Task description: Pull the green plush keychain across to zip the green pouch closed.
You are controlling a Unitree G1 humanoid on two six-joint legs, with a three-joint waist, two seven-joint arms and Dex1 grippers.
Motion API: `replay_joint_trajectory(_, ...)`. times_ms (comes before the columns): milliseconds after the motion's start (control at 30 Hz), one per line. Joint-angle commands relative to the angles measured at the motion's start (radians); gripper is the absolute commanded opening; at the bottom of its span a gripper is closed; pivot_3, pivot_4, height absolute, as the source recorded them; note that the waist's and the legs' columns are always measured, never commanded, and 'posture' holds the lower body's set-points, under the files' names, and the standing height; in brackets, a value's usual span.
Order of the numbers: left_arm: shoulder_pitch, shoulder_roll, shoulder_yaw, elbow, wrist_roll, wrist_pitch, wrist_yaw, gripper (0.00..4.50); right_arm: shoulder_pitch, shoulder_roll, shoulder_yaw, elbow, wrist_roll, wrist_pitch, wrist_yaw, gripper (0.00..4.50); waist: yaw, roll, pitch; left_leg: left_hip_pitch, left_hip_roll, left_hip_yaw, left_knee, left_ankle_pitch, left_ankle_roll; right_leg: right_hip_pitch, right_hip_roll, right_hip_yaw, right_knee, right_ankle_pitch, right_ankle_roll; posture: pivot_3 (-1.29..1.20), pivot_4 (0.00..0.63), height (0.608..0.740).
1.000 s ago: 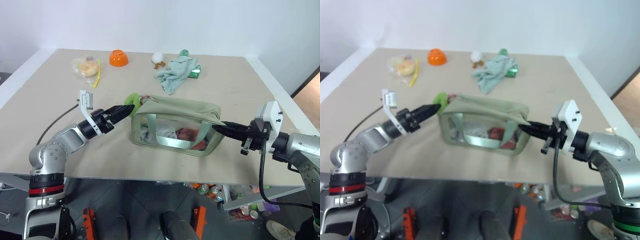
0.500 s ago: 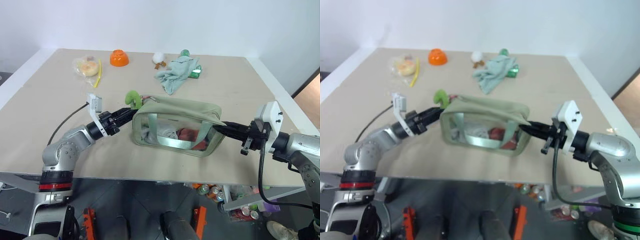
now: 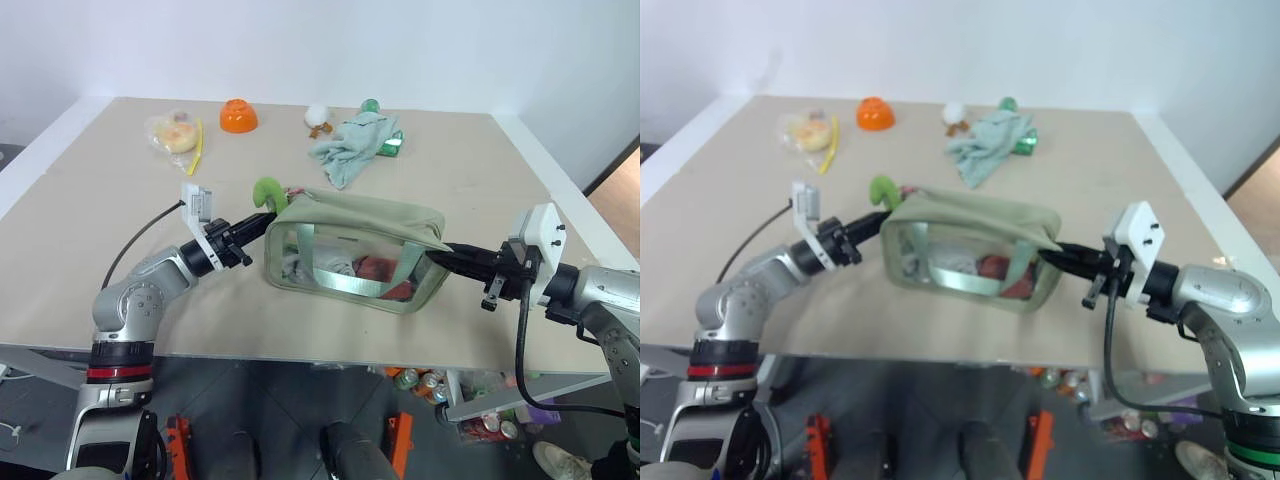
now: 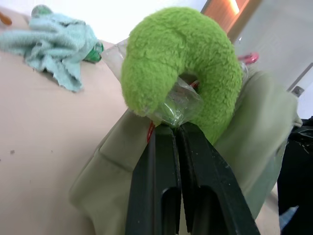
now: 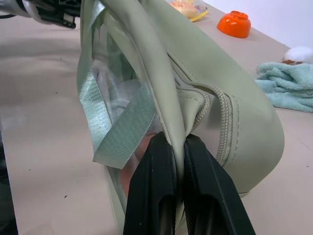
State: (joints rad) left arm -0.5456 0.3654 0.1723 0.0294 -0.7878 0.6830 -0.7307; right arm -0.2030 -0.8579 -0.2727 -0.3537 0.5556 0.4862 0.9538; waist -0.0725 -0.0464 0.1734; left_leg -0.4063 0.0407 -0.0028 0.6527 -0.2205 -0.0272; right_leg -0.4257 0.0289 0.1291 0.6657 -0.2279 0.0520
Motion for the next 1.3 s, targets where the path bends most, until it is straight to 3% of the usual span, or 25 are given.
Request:
replay_joint_trajectory(33,-0.024,0.003,0.053,-0.102,-0.045,-0.011,0.027,0.11,-0.011,-0.02,-0.011,-0.011,-0.002,-0.015,0.007,0.0,0.0,0.0,0.0,0.0,0.0,0.0,0.0,0.0,0.0,0.0,0.0,0.0,0.0,0.0,0.0,0.0,0.15,0.74)
replay_joint_trajectory(200,-0.022,0.022,0.112,-0.176,-0.104,0.012,0.086,0.11,-0.019,-0.021,-0.009,-0.004,-0.003,-0.019,0.016,0.0,0.0,0.0,0.0,0.0,0.0,0.0,0.0,0.0,0.0,0.0,0.0,0.0,0.0,0.0,0.0,0.0,0.15,0.74)
replay_joint_trajectory(367,-0.046,0.056,0.088,-0.255,-0.142,0.052,0.096,0.11,-0.034,-0.019,0.0,0.008,-0.006,-0.02,0.023,0.0,0.0,0.0,0.0,0.0,0.0,0.0,0.0,0.0,0.0,0.0,0.0,0.0,0.0,0.0,0.0,0.0,0.15,0.74)
replay_joint_trajectory(633,-0.167,0.123,-0.127,-0.203,0.016,0.002,-0.076,0.11,-0.058,-0.012,0.02,0.022,-0.013,-0.021,0.027,0.0,-0.003,0.0,0.0,0.001,-0.001,0.0,0.0,0.0,0.0,0.0,0.0,0.0,0.0,0.0,-0.001,0.0,0.15,0.74)
replay_joint_trajectory(1033,-0.277,0.109,-0.228,-0.035,0.166,-0.059,-0.194,0.11,-0.019,-0.007,0.004,-0.019,0.001,-0.008,-0.002,0.0,-0.004,0.001,0.001,0.001,0.0,-0.001,-0.001,0.0,0.0,0.0,0.0,0.0,0.0,-0.001,-0.001,0.0,0.15,0.74)
replay_joint_trajectory(1300,-0.272,0.14,-0.213,-0.067,0.187,-0.068,-0.253,2.65,-0.016,-0.005,0.015,-0.021,0.003,-0.012,-0.014,0.0,-0.004,0.001,0.001,0.001,0.0,-0.001,-0.001,0.0,0.0,0.0,0.0,-0.001,0.0,-0.001,-0.001,0.0,0.15,0.74)
